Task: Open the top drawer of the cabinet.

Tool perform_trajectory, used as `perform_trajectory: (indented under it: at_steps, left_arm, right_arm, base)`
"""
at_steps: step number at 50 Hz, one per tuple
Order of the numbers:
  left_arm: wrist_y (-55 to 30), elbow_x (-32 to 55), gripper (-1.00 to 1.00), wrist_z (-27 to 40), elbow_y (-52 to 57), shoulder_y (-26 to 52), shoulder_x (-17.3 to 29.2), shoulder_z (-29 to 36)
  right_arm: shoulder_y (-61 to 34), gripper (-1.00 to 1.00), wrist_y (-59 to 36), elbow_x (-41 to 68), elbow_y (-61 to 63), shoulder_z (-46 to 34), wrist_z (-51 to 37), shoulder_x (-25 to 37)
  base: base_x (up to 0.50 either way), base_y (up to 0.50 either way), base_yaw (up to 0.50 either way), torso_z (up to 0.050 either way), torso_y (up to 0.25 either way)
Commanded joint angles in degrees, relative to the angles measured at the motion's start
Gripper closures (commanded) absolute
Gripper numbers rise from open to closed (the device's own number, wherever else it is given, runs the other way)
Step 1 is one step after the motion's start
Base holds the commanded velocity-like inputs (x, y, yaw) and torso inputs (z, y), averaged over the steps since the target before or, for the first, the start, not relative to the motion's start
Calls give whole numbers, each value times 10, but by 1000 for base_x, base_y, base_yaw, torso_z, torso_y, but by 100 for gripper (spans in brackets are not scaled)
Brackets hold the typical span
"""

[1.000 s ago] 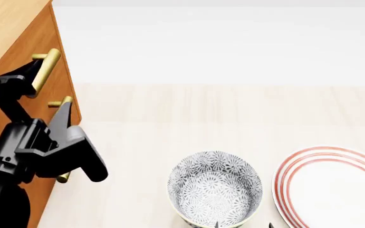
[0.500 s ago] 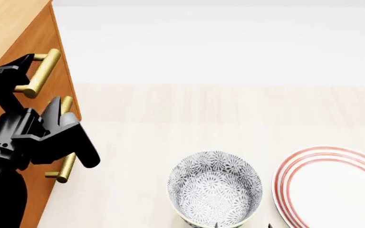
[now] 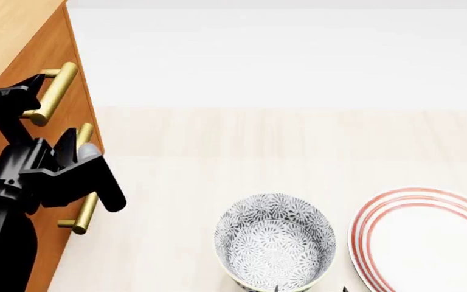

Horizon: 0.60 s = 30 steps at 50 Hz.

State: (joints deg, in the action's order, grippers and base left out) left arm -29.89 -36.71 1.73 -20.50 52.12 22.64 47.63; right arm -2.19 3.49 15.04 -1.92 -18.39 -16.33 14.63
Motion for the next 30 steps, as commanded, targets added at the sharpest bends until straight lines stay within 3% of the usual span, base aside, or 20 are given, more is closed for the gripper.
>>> perform_trajectory:
  at_steps: [1,19,20,30]
  left_arm:
    - [12,-4,-100,-4,-43,14,-21,-12]
    - [14,-5,-100,14,-64,20,-25,-14]
    - [14,-5,100,14,-64,20,-25,-13]
    - [15,-8,100,12,-73,18,-23,-6]
  right_arm:
    - [-3,-100,-4,-7,1,12,10,-9]
    - [-4,-100,-9,1,2,8,8,-6]
    - [-4,-100,-9,1,2,8,7,-6]
    - [-4,-100,-5,3,-4,5,8,-5]
  base:
    - [0,0,0,0,0]
    - [0,0,0,0,0]
    - [0,0,0,0,0]
    - [0,0,0,0,0]
